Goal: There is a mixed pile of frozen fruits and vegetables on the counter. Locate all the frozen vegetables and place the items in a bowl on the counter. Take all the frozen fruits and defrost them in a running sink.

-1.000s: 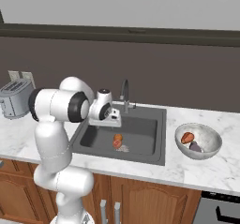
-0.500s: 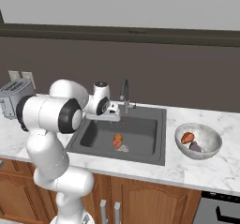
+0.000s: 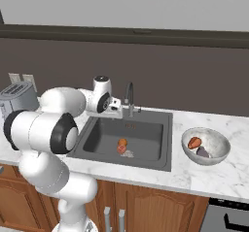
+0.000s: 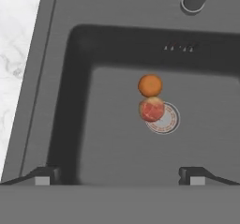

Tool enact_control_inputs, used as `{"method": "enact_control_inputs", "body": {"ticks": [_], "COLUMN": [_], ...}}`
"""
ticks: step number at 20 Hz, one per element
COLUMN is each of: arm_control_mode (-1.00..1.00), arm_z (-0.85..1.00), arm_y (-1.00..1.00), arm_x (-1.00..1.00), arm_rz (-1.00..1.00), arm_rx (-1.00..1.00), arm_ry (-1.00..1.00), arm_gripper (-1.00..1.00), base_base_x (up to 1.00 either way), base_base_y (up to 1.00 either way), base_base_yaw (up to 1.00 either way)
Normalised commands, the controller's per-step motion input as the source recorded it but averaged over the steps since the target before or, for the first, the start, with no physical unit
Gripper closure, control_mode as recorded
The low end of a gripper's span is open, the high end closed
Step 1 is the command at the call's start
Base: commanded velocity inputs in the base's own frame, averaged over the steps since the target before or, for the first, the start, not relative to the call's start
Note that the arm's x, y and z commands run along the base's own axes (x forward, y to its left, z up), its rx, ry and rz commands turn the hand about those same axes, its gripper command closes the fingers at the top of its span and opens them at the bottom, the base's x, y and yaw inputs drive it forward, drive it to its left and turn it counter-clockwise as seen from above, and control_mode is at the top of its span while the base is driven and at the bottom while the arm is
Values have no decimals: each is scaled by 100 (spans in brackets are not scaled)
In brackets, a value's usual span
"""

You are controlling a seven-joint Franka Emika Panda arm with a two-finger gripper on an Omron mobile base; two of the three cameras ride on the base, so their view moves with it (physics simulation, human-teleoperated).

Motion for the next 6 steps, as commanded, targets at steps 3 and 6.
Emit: {"method": "enact_control_inputs", "body": {"ticks": [3,6], "arm_control_mode": [-100,-100], "arm_z": [52,54], "arm_y": [3,4], "arm_x": [-17,-18], "arm_rz": [0,0], "arm_rx": [1,1], "arm_ry": [-5,-5], "arm_gripper": [-100,-100], "base_base_x": [0,0], "base_base_y": [0,0], "base_base_yaw": [0,0]}}
